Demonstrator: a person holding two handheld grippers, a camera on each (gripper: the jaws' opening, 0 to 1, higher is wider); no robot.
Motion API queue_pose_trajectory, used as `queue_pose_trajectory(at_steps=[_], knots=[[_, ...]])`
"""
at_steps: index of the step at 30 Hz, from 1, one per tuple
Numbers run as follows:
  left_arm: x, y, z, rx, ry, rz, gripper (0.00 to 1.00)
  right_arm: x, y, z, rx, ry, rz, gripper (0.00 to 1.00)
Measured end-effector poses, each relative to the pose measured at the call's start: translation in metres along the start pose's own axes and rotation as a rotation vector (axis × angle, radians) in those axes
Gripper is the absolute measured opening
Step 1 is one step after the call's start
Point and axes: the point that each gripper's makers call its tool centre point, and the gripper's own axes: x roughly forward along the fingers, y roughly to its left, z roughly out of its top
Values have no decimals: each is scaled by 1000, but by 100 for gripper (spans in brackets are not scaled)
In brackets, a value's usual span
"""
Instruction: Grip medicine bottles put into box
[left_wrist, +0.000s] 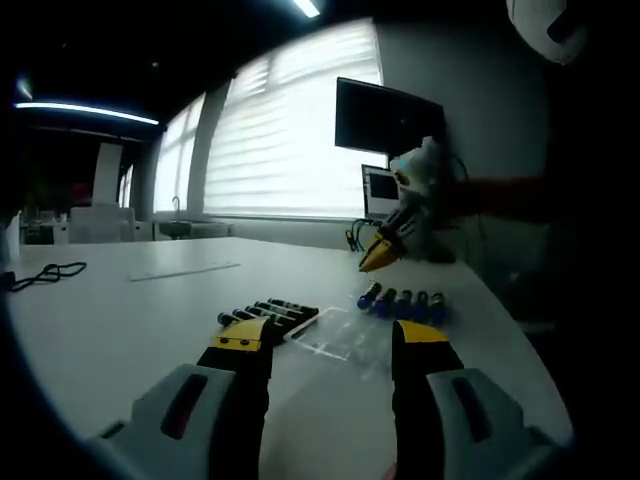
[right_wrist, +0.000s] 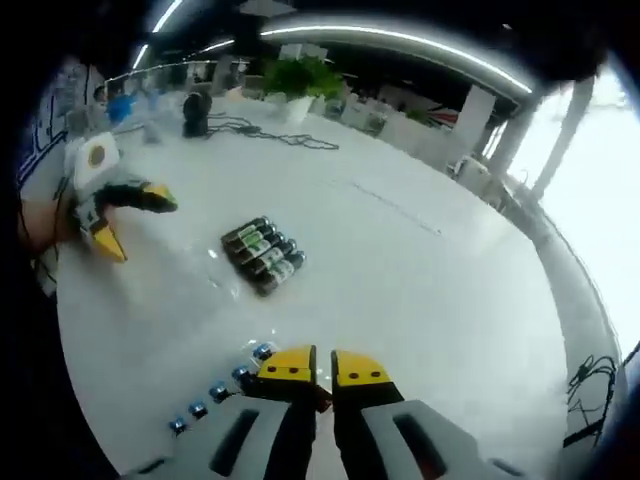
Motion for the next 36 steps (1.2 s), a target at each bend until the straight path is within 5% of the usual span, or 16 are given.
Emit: queue_pose_trajectory(at_steps=[9, 12, 20, 36], knots=[[0, -1, -1, -5, 3, -10, 40, -2, 7, -16, 133, -16, -82, 4], [0, 0, -1, -6, 1, -9, 40, -3, 11, -10, 229, -67, -103, 4], [0, -1, 0, -9, -2, -11, 40, -10, 12, -7, 318, -153, -190, 6], [-1, -3, 0, -23, -6, -35, 40, -4, 23, -22, 334, -212, -297, 7]])
